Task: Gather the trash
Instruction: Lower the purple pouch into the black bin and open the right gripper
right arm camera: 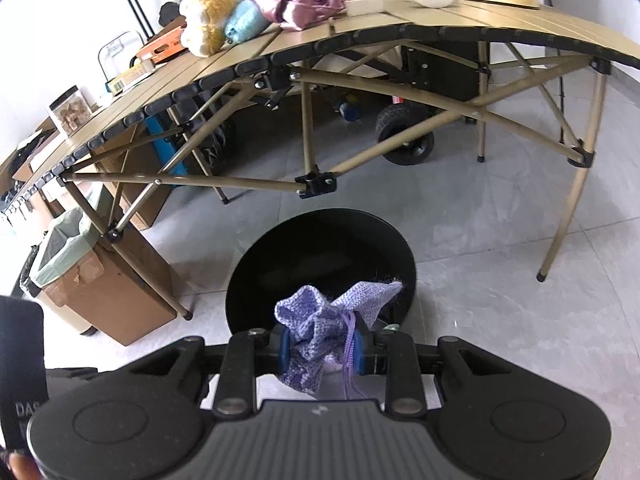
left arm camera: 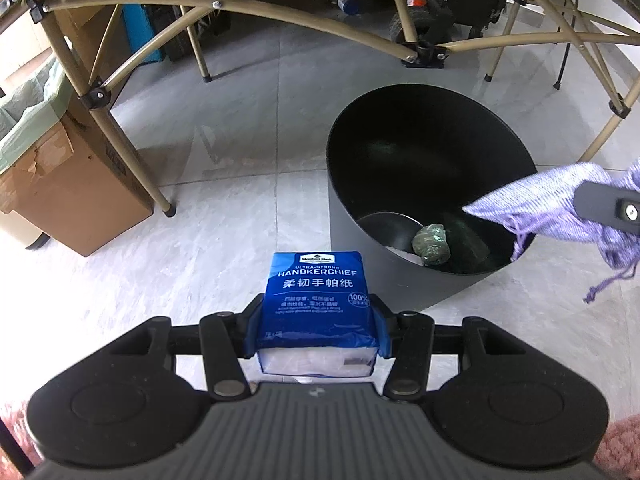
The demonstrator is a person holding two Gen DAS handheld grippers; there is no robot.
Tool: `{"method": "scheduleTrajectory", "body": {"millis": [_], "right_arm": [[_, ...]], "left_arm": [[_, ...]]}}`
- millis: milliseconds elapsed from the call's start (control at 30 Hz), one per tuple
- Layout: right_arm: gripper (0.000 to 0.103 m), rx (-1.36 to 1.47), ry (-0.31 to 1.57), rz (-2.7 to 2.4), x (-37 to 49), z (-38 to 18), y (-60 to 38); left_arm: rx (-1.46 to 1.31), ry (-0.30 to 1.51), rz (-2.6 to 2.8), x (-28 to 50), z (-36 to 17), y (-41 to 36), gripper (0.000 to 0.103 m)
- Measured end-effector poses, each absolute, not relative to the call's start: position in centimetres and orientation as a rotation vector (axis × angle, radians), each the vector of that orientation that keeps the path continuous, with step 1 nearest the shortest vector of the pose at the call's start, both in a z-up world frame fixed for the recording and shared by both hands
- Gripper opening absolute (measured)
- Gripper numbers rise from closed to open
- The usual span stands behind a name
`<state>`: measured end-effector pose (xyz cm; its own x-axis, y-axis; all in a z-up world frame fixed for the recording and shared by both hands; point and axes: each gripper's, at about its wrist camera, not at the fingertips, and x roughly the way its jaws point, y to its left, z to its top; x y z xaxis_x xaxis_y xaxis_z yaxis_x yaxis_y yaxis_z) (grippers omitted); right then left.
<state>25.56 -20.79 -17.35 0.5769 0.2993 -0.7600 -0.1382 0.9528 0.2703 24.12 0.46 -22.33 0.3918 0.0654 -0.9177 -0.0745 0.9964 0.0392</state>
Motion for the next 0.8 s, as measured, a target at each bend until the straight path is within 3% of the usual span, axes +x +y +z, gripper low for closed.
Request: {"method": "scheduleTrajectory", "body": {"millis": [800], "right_arm": [[0.028,0.109,1.004,0.273,32.3,-20.7,-16.3]], "left_arm": [[-0.077,1.186,0.136,26.0,-22.9,2.1,0.052]]}}
